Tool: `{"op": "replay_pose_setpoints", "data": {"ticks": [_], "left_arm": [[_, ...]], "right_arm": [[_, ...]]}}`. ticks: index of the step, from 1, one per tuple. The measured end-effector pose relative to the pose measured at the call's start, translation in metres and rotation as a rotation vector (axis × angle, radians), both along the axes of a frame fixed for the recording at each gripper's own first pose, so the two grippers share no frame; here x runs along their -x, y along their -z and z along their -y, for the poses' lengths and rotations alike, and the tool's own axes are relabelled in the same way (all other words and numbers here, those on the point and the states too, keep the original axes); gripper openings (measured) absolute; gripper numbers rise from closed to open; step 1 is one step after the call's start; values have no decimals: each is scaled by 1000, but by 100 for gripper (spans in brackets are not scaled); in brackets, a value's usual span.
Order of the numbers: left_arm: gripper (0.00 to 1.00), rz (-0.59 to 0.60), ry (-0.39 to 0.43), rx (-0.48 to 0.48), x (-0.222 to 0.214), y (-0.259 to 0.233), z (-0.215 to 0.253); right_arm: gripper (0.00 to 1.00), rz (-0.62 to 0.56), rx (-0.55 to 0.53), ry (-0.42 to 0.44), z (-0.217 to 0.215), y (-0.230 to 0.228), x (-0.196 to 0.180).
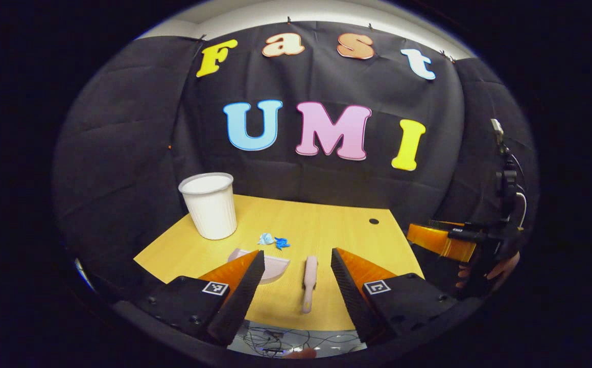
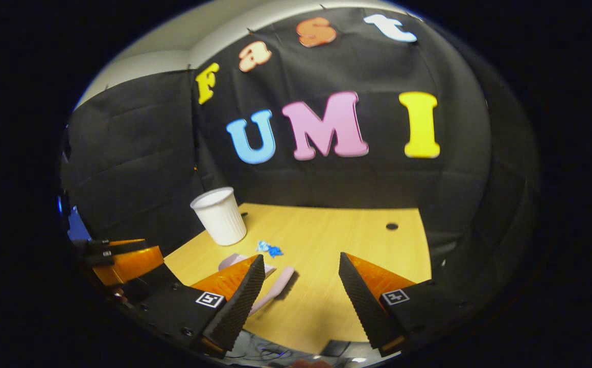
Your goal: Pick up the small broom and dustpan from the desktop, sweep the trash into the dustpan with the broom, and then empty the trash into the garbage bin.
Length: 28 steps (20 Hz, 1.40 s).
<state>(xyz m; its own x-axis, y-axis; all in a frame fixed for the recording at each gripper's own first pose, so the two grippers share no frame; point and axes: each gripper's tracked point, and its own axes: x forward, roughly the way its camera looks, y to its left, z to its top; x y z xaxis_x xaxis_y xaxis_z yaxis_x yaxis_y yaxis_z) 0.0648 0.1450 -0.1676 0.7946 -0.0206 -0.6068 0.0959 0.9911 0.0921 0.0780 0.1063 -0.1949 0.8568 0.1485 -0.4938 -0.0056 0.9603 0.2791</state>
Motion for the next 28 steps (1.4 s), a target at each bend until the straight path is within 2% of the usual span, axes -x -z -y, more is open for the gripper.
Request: {"op": "replay_pose_setpoints", "data": {"ticks": [3, 4, 6, 8, 9, 10, 13, 17, 19, 22, 24, 25, 26, 27, 28], "left_arm": [[80, -222, 63, -26, -18, 52, -67], [80, -287, 53, -48, -29, 66, -96], [80, -510, 21, -31, -35, 104, -137], [80, -720, -6, 41, -32, 139, -155], [80, -814, -27, 34, -28, 152, -163], [80, -857, -32, 12, -39, 165, -169], [80, -940, -22, -65, -72, 198, -182], [81, -1056, -78, -18, -82, 232, -176], [80, -1114, -86, 8, -79, 246, -173], [80, -1132, -97, -46, -88, 263, -185], [81, -1164, -113, -45, -86, 270, -183], [81, -1190, -116, -42, -81, 274, -182], [81, -1209, -111, -51, -79, 277, -181], [80, -1212, -96, -61, -79, 279, -181], [80, -1211, -91, -73, -82, 282, -181]], "right_arm": [[95, -134, -39, 73, -45, 42, -27], [95, -190, -27, 77, -61, 61, -34], [96, -357, -46, 90, -90, 102, -39], [96, -515, -35, 109, -106, 138, -48], [96, -564, -22, 119, -107, 147, -57], [96, -612, -22, 104, -114, 158, -67], [96, -816, -62, 66, -132, 199, -80], [96, -1023, -40, 86, -125, 247, -76], [96, -1061, -19, 90, -125, 268, -78], [97, -1135, -41, 76, -139, 285, -69], [96, -1177, -49, 79, -145, 293, -59], [87, -1189, -41, 76, -146, 298, -58], [87, -1196, -16, 87, -141, 301, -58], [74, -1195, -1, 86, -142, 305, -58], [81, -1195, 20, 82, -139, 305, -56]]}}
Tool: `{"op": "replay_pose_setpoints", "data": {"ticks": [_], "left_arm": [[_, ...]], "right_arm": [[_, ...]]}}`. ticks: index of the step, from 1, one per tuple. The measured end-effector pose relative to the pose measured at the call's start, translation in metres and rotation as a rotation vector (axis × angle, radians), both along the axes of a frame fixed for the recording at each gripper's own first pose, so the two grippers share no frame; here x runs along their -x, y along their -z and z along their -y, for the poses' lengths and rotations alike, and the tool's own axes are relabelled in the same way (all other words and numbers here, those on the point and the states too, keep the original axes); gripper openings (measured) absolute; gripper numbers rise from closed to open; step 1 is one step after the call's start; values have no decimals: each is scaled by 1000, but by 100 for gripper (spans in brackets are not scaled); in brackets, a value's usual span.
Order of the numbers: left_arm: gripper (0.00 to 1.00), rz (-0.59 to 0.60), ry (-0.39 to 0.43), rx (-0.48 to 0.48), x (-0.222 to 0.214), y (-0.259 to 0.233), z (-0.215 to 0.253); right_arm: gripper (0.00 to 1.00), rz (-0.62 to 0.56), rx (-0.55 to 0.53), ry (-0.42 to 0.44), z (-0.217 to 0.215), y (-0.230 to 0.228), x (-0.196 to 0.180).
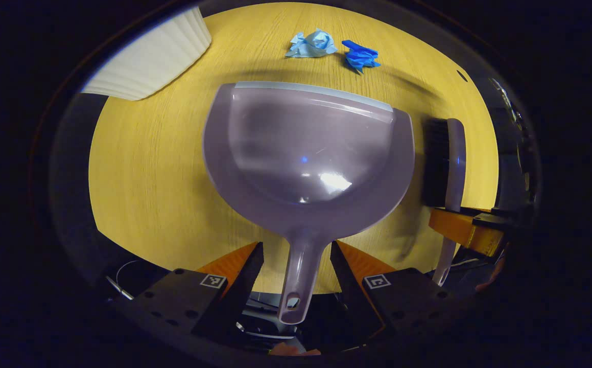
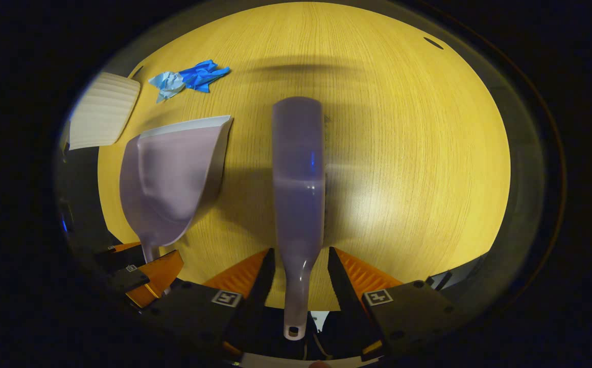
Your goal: Pick up the small broom and dustpan from the desktop, sweep the trash into the dustpan with the broom, and then empty the trash into the garbage bin.
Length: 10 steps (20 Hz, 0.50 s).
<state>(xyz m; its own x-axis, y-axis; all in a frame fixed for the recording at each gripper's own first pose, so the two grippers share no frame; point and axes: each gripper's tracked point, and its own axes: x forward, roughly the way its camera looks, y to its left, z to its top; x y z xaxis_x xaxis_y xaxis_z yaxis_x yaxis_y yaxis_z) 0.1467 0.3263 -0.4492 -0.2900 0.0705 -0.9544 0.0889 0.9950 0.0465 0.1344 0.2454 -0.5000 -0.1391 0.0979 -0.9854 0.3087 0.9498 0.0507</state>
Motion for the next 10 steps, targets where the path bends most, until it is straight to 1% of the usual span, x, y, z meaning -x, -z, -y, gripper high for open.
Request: {"op": "replay_pose_setpoints", "data": {"ticks": [1, 2, 3, 4, 5, 6, 7, 8, 9, 10], "left_arm": [[80, -1, 4, -6, -2, 2, -1], [80, -1, 0, -5, -4, 5, 0], [80, -7, -8, -4, -4, 7, 2], [82, -17, -8, -1, -4, 8, 3], [76, -24, 2, -5, -3, 8, 2], [65, -24, 22, -7, -4, 10, 3], [63, -24, 42, -11, -6, 11, 3], [53, -24, 52, -14, -8, 12, 3], [50, -27, 49, -3, -9, 14, 7], [43, -29, 52, -11, -9, 16, 7]], "right_arm": [[50, -2, -8, -7, -3, 0, 1], [50, -14, -19, -24, -4, 0, 5], [57, -13, -25, -24, -5, -3, 5], [38, -6, -21, -13, -3, -1, 5], [39, -7, -27, -11, -4, 2, 4], [40, -11, -30, -11, -3, 2, 5], [40, -10, -31, -5, -1, 2, 5], [39, -8, -31, -1, 1, 2, 2], [27, -3, -27, 1, 1, 5, 5], [34, 1, -29, 0, 2, 4, 3]]}}
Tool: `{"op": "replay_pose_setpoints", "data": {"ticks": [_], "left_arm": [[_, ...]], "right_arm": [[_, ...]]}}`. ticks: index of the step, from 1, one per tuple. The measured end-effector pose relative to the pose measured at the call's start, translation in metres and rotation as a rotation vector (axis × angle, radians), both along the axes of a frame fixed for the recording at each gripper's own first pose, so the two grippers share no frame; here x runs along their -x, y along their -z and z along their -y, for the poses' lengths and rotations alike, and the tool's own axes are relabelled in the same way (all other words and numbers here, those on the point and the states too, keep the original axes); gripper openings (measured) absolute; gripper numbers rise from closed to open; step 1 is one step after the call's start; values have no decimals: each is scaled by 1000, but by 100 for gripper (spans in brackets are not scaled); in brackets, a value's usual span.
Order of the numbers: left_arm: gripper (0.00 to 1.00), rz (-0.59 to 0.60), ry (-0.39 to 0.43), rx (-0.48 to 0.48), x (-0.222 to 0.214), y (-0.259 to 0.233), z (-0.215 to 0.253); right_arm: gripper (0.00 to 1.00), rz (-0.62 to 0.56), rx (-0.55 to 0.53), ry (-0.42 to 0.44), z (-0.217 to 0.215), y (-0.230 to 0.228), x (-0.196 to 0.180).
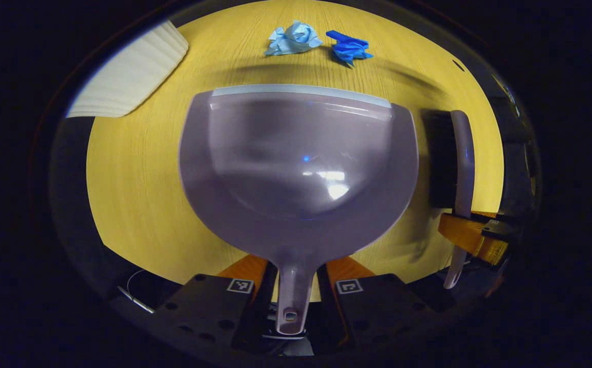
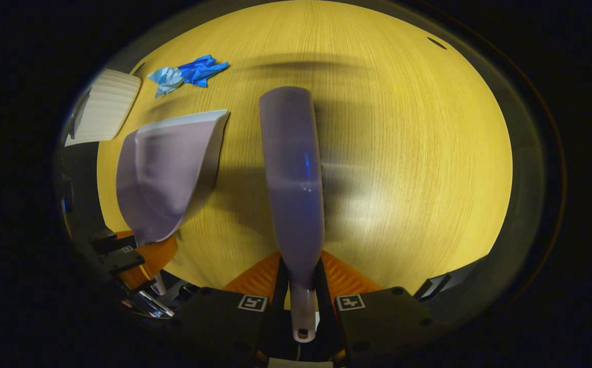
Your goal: Pick up the small broom and dustpan from the desktop, sweep the trash into the dustpan with the broom, and then empty the trash into the garbage bin.
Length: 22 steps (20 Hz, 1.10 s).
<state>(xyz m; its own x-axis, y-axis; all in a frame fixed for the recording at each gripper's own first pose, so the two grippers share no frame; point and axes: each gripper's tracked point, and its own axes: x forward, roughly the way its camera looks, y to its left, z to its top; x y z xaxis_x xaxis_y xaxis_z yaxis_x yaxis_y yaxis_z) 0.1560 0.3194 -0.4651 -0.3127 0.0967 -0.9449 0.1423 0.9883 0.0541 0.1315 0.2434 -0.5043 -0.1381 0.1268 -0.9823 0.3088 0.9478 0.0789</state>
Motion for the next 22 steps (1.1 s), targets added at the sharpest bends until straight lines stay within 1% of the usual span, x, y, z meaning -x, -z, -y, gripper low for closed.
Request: {"op": "replay_pose_setpoints", "data": {"ticks": [1, 2, 3, 4, 5, 6, 7, 8, 9, 11, 12, 13, 14, 17, 18, 19, 20, 22], "left_arm": [[37, -3, 15, 0, 2, 0, 1], [36, -4, 32, -4, 1, 0, 1], [32, -4, 52, -9, -1, 3, 0], [30, -2, 65, -12, -1, 3, 0], [31, 5, 73, -11, 1, 3, 0], [28, 7, 77, -8, 0, 3, 0], [27, 11, 77, -7, 0, 2, -1], [23, 24, 78, -5, -2, 2, -1], [25, 34, 79, -5, -3, 2, -2], [24, 36, 95, -6, -1, 0, -4], [24, 37, 105, -7, 0, -1, -6], [24, 43, 109, -4, 0, -1, -6], [24, 45, 109, 1, 0, -2, -6], [24, 69, 120, 10, -4, -8, -11], [26, 77, 120, 13, -5, -10, -12], [24, 83, 120, 18, -7, -12, -15], [24, 87, 115, 18, -8, -14, -18], [24, 94, 105, 20, -11, -18, -25]], "right_arm": [[34, 2, -3, -6, 0, -1, 1], [34, 4, -5, -12, 0, -2, 1], [30, 8, -4, -14, 0, -2, 0], [30, 12, -4, -23, 0, -2, 0], [26, 23, -6, -32, -1, -1, -1], [26, 34, -16, -44, -1, -1, -3], [22, 42, -22, -55, -1, 1, -3], [19, 47, -28, -56, 0, 1, -5], [19, 50, -38, -52, 0, 2, -7], [19, 66, -43, -51, 3, 2, -11], [7, 73, -46, -53, 4, 2, -11], [14, 77, -63, -53, 3, 1, -12], [13, 77, -74, -50, 4, -2, -12], [13, 97, -62, -58, 13, -3, -18], [13, 107, -73, -49, 14, -9, -23], [14, 121, -78, -46, 14, -11, -31], [13, 144, -74, -58, 16, -15, -43], [13, 198, -62, -114, 23, -25, -76]]}}
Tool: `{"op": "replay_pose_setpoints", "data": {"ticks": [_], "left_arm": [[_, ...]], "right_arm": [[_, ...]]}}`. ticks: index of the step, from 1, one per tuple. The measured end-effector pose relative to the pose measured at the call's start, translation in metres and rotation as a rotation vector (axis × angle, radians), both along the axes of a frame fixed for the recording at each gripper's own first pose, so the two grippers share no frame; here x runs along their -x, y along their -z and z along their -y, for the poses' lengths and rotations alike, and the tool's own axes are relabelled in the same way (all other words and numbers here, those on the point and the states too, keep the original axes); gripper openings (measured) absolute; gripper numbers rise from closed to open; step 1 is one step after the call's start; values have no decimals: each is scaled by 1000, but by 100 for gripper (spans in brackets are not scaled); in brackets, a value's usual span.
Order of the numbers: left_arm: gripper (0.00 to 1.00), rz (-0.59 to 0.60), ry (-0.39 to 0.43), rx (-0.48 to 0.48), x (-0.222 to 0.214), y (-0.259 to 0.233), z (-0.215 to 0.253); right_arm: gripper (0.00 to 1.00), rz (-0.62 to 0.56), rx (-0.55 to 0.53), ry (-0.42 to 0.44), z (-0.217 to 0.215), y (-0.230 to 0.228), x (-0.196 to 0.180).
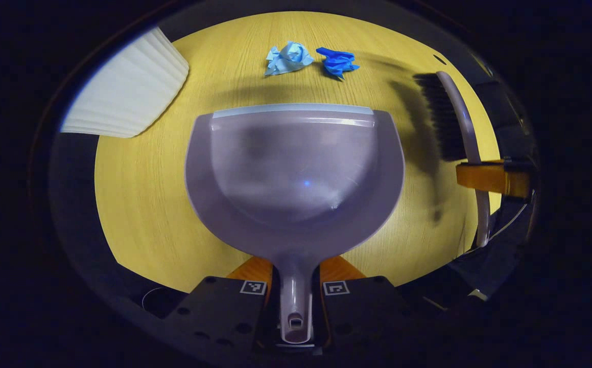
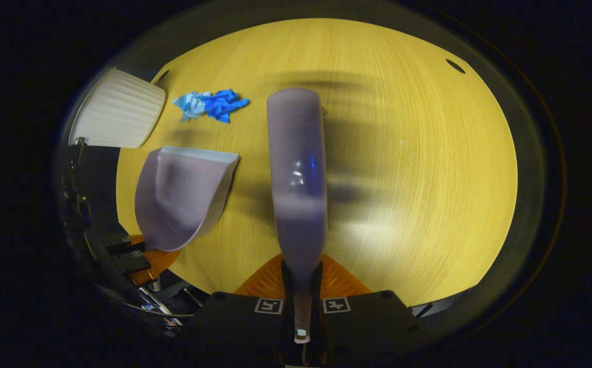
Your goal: Pick up the small broom and dustpan from the desktop, sweep the trash into the dustpan with the broom, and then empty the trash into the garbage bin.
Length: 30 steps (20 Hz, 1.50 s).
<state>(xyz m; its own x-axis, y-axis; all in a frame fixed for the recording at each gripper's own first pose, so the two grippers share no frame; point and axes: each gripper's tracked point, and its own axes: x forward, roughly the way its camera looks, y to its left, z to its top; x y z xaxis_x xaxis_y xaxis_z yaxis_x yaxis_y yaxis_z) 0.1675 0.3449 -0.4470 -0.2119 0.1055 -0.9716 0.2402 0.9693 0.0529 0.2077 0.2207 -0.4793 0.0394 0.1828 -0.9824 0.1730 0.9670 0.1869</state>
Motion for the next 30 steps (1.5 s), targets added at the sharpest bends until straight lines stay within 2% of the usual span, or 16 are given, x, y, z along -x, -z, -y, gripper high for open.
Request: {"op": "replay_pose_setpoints", "data": {"ticks": [3, 5, 6, 9, 12, 14, 17, 18, 19, 22, 23, 24, 25, 27, 30], "left_arm": [[24, 6, 25, -18, -4, -3, -13], [24, 1, 54, -24, -7, -2, -17], [24, 2, 69, -27, -9, -1, -18], [24, 11, 77, -12, -15, 3, -14], [24, 9, 89, -14, -18, 7, -13], [24, 4, 94, -19, -16, 8, -14], [24, 3, 114, -22, -16, 10, -16], [26, 5, 118, -22, -16, 11, -16], [24, 6, 120, -22, -16, 13, -16], [24, 21, 131, -12, -13, 9, -12], [22, 22, 161, -12, -13, 9, -17], [27, 25, 178, -18, -7, 9, -17], [22, 19, 190, -17, -3, 12, -14], [24, 30, 191, -7, -4, 14, -13], [26, 50, 204, 10, -4, 11, -14]], "right_arm": [[13, 82, 51, -123, 22, -5, -68], [13, 105, 106, -247, 43, -1, -109], [13, 103, 106, -302, 45, 3, -124], [13, 86, 52, -377, 29, 23, -153], [13, 47, 41, -492, 14, 45, -163], [13, 17, -20, -513, -13, 45, -170], [13, -16, 18, -671, -21, 46, -178], [13, -36, 0, -691, -26, 43, -176], [13, -44, -8, -726, -32, 41, -172], [13, -88, -58, -896, -49, 32, -148], [13, -104, -69, -957, -54, 30, -141], [13, -108, -62, -1007, -55, 29, -138], [13, -123, -70, -1029, -56, 26, -134], [13, -152, -116, -1061, -56, 22, -128], [13, -167, -174, -1064, -54, 6, -115]]}}
